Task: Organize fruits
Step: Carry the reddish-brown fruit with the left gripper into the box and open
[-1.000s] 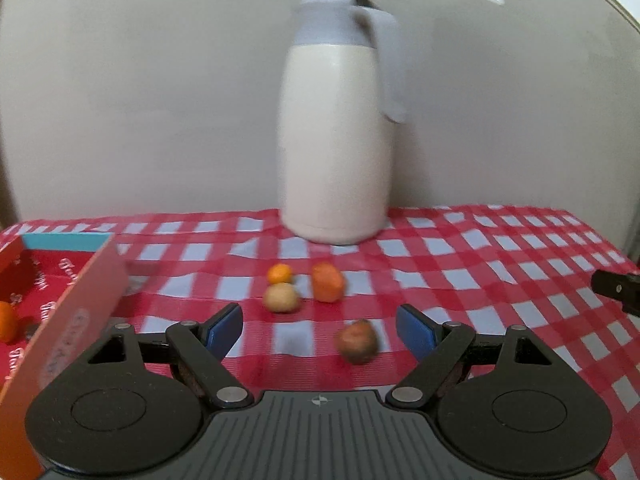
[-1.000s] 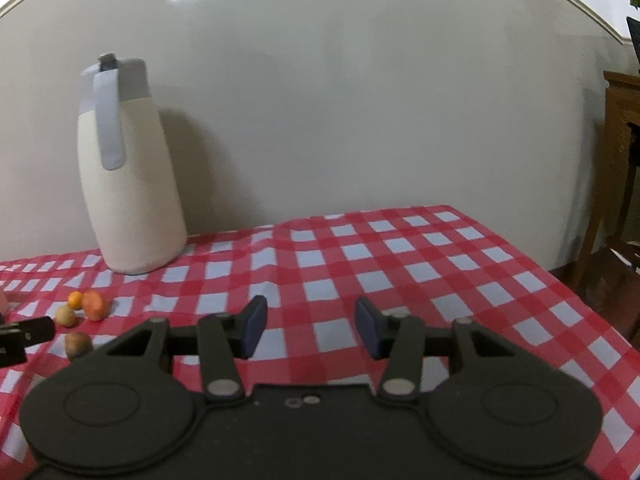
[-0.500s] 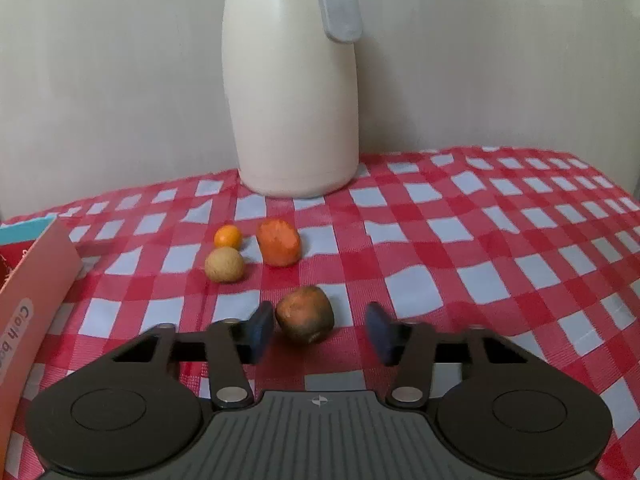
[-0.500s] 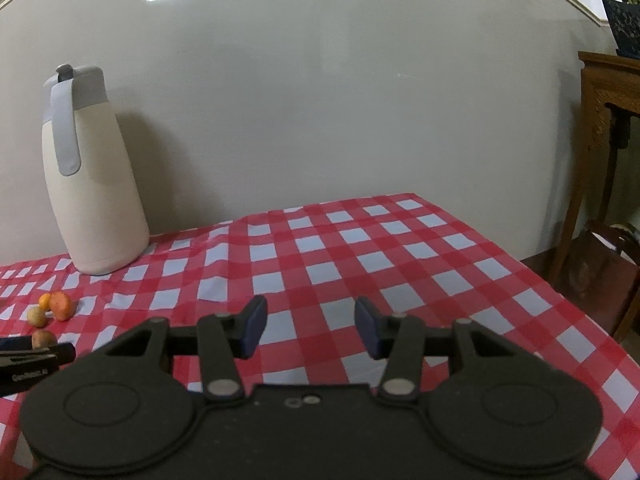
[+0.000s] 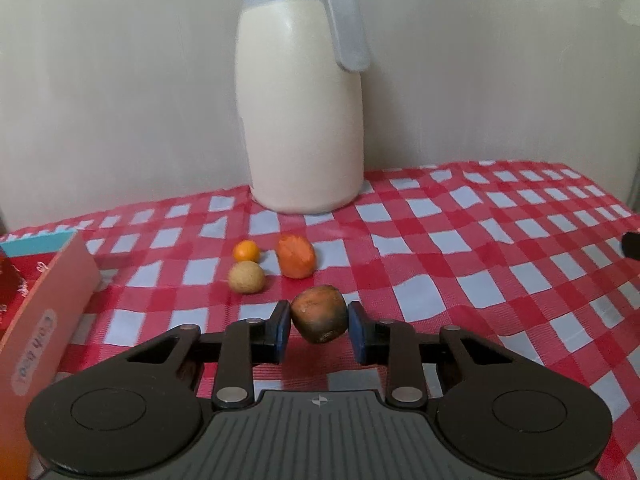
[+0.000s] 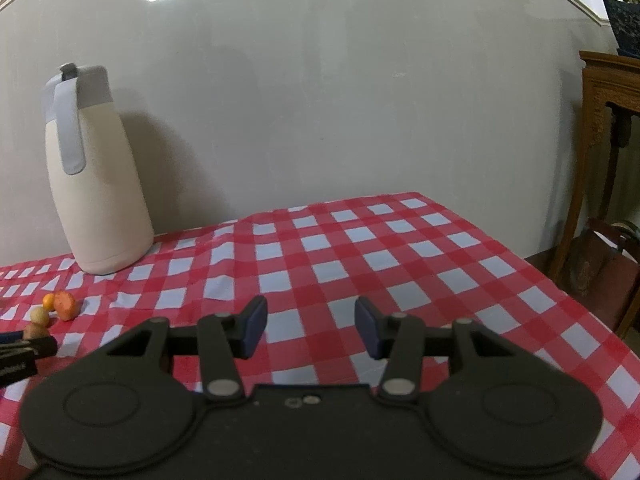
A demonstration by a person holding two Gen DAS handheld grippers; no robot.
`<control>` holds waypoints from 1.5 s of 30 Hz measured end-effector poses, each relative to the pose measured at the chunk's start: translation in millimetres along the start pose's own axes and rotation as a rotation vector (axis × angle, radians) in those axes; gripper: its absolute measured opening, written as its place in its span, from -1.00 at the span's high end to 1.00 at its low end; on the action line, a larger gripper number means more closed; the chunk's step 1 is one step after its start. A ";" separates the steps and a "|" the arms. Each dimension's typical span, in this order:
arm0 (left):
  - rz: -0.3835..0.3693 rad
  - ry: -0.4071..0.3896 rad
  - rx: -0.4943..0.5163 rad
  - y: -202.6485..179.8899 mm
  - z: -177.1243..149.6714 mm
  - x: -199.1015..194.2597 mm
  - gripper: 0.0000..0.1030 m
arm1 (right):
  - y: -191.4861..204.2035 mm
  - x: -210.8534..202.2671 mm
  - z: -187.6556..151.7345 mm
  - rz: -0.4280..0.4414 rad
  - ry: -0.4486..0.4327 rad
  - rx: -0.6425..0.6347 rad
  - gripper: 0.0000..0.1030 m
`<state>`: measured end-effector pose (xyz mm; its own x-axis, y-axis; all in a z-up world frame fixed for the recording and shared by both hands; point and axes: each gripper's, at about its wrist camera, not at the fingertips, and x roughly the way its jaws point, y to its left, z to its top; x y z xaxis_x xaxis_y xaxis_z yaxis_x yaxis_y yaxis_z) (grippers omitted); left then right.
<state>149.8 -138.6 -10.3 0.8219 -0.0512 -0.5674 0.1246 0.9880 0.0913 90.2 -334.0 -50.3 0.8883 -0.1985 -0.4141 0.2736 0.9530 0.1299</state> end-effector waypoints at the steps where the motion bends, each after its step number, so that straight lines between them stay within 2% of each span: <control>1: -0.001 -0.006 -0.002 3.5 0.4 -3.9 0.40 | 2.9 -0.1 0.2 0.004 -0.001 -0.002 0.08; 13: 0.039 -0.058 -0.054 73.3 -1.1 -42.0 0.40 | 62.8 -1.2 -0.9 0.086 -0.006 -0.063 0.09; 25: 0.134 -0.071 -0.129 151.0 -16.0 -66.7 0.40 | 127.1 -6.0 -9.7 0.170 -0.001 -0.114 0.09; 37: 0.263 -0.042 -0.220 240.0 -38.4 -72.9 0.40 | 170.3 -14.2 -22.4 0.223 0.005 -0.164 0.08; 45: 0.325 -0.004 -0.255 269.9 -50.3 -63.8 0.40 | 180.7 -14.5 -25.0 0.244 0.005 -0.174 0.08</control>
<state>103.0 138.7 9.3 0.7981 0.2694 -0.5389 -0.2830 0.9573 0.0593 117.5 -153.2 -43.4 0.9182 0.0416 -0.3939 -0.0153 0.9974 0.0698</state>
